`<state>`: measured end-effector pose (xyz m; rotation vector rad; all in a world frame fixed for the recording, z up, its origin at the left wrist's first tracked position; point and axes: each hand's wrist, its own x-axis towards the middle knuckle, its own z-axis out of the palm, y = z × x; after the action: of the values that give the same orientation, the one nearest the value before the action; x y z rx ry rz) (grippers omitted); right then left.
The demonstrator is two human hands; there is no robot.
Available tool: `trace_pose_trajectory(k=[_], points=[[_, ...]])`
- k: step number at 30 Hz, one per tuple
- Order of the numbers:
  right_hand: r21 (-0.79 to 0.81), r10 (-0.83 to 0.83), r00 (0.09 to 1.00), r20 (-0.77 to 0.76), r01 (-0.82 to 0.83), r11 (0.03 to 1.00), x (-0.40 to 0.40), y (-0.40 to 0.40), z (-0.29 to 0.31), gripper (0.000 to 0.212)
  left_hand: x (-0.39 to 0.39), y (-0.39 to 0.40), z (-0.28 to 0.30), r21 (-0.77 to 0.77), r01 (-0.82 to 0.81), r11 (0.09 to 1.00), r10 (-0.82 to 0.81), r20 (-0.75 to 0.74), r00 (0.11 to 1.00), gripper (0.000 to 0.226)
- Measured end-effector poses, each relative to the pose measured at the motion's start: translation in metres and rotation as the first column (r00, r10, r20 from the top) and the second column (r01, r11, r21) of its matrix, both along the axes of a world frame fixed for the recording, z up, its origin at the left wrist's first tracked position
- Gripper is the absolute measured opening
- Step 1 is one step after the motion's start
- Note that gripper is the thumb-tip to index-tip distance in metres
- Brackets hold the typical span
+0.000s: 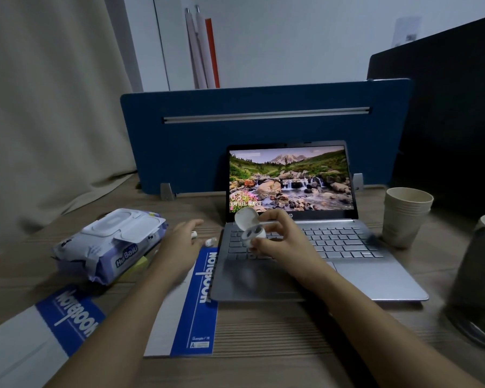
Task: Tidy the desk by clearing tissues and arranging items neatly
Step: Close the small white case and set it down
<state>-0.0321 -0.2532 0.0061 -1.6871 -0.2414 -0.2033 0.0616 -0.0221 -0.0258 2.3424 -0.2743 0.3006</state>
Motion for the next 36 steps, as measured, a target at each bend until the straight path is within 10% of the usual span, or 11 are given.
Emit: trace_pose_trajectory(k=[15,25,36], points=[[-0.096,-0.061,0.997,0.039,0.064,0.993,0.009,0.000,-0.008,0.035,0.039,0.007,-0.014,-0.049,-0.187,0.981,0.186,-0.016,0.982,0.025],[-0.070,-0.077,0.995,0.062,0.082,0.994,0.006,0.000,-0.006,0.037,-0.014,-0.020,0.023,-0.479,0.076,0.874,-0.069,0.033,0.997,0.023],[-0.020,-0.156,0.982,0.109,0.159,0.987,0.007,0.000,-0.006,0.047,-0.053,-0.075,0.038,-0.596,0.188,0.781,-0.223,0.015,0.975,0.042]])
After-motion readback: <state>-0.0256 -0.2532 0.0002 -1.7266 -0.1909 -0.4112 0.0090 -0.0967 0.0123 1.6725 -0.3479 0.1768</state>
